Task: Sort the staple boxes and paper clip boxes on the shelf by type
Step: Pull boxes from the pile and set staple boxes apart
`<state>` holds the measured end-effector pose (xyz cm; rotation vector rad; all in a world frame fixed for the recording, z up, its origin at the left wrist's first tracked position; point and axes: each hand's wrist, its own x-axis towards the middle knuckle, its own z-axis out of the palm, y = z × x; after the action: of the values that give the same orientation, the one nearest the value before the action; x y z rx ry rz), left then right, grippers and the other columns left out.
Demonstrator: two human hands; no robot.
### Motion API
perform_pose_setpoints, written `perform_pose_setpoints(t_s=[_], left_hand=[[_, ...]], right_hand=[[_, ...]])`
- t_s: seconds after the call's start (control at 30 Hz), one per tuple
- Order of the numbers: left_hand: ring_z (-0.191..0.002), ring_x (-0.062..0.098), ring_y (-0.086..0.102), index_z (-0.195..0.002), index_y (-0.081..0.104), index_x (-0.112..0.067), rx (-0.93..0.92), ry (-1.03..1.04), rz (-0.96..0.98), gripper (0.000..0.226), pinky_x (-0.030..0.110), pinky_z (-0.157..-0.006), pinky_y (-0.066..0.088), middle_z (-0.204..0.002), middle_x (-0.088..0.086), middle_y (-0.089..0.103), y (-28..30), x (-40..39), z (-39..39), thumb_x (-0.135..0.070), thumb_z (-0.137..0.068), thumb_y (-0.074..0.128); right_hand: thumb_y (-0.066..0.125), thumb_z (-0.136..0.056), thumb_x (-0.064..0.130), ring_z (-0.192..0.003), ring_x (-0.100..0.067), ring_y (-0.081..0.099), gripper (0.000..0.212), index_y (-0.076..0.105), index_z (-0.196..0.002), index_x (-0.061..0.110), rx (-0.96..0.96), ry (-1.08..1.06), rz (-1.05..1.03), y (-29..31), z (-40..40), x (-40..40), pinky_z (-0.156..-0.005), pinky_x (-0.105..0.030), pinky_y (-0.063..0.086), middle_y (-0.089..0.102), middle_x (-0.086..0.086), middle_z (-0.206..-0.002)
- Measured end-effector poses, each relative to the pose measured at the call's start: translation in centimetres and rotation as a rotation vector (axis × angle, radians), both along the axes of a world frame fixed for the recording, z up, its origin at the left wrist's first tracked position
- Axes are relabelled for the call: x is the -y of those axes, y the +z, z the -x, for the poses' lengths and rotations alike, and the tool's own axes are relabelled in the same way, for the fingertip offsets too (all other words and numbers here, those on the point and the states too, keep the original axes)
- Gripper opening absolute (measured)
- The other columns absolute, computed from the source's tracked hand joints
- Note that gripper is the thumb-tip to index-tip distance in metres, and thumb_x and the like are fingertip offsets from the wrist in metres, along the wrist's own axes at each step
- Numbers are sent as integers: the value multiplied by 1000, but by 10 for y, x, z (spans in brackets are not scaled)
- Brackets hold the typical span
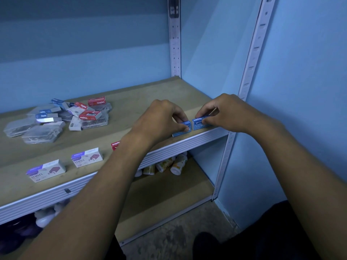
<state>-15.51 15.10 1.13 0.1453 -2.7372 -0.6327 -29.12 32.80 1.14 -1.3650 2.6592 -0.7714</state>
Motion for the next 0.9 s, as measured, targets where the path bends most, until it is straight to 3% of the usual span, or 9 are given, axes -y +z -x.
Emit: perform_pose_setpoints(t_s=[0.17,0.37,0.47,0.6,0.9], left_hand=[[-68,-1,66,-95,77,-25,-18,16,-58,28,20,-67,54,-82,-14,73,0,3,-3,-39,-72,85],[-73,-8,62,-89,78,-25,-109,71,10,25,21,-73,55,-84,-13,74,8,16,-15,-48,-81,74],[-72,-8,61,-90,78,-24,-121,92,38,29,17,-69,53,-86,-12,74,11,24,-26,-51,-84,69],[-72,-6,61,-92,79,-23,-114,116,48,27,20,-71,53,-87,-11,74,15,40,-45,-47,-86,69],[-70,-12,57,-93,78,-25,-87,231,77,23,3,-63,39,-90,-12,73,24,85,-99,-45,-84,71]], right_hand=[[81,-80,26,-85,11,64,22,78,-96,40,58,12,67,4,-4,-3,-72,-6,46,71,25,-88],[78,-81,31,-100,2,63,21,76,-97,45,40,37,145,13,-14,2,-88,-22,51,71,23,-99],[78,-83,29,-104,-4,62,20,77,-99,42,47,67,128,15,-21,15,-94,-31,53,71,18,-104],[78,-84,28,-104,-4,62,20,77,-99,40,46,106,123,16,-32,39,-96,-34,53,70,19,-103],[78,-85,28,-99,2,61,17,76,-96,41,34,233,117,12,-64,103,-89,-31,54,68,20,-103]])
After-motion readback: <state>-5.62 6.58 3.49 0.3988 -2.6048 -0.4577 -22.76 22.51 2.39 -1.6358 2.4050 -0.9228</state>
